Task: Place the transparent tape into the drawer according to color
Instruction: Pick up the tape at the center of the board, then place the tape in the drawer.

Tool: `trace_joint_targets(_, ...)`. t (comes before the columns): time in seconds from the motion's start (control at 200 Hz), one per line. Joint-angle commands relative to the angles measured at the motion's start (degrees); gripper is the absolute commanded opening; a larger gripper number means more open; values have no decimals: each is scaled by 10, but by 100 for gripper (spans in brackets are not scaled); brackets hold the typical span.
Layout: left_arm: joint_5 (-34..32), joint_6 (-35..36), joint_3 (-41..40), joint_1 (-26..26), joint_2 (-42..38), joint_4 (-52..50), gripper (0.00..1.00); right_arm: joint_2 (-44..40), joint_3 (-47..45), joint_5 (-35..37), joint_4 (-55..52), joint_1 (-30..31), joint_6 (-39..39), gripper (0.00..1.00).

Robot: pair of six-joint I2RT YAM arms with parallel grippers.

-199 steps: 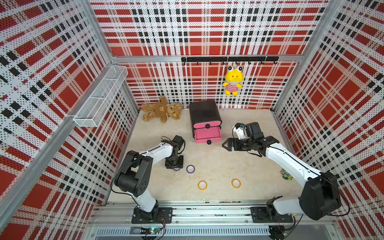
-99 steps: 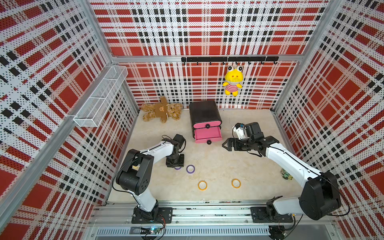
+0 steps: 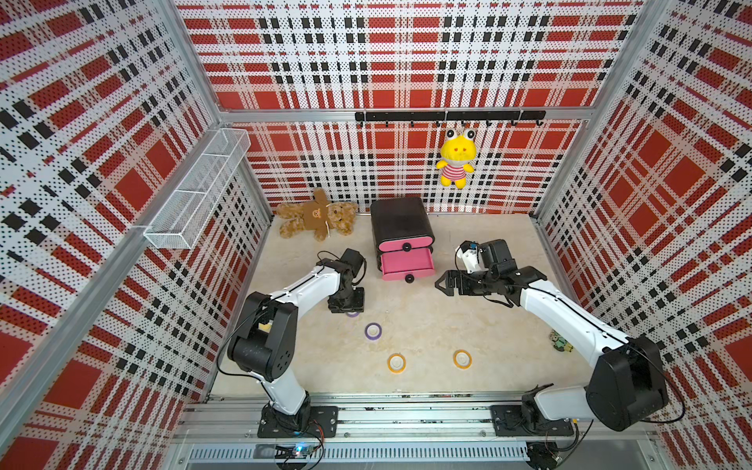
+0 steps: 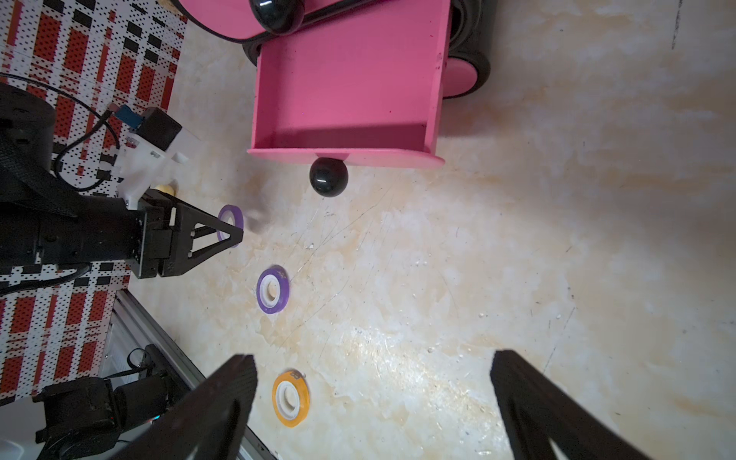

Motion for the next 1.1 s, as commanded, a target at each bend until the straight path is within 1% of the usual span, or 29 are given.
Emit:
trace_joint_targets(0.0, -3, 9, 33, 3, -7, -27, 0, -12, -4, 4, -8, -7, 0, 100)
trace_joint_targets(0.266, -9, 10, 99, 3, -3, -59, 0, -11, -6, 5, -7, -7, -1, 100)
trace_joint_targets(0.586, 0, -9, 150, -11, 2, -54, 0, -9, -7, 8, -12, -9, -4, 100)
trace_joint_targets(0.722, 9, -11, 183, -25, 10, -47, 0, -11, -8, 9, -12, -9, -4, 100)
trace_joint_targets(0.742, 9, -26, 188, -28, 13, -47, 0, -11, -8, 9, -12, -10, -4, 100)
trace_joint_targets(0.842, 14, -37, 212, -42, 25, -41, 0, -12, -10, 10, -11, -10, -4, 100)
trace_joint_targets(1.098, 23, -48, 290, -84, 78, -40, 0, -14, -13, 12, -13, -12, -5, 100)
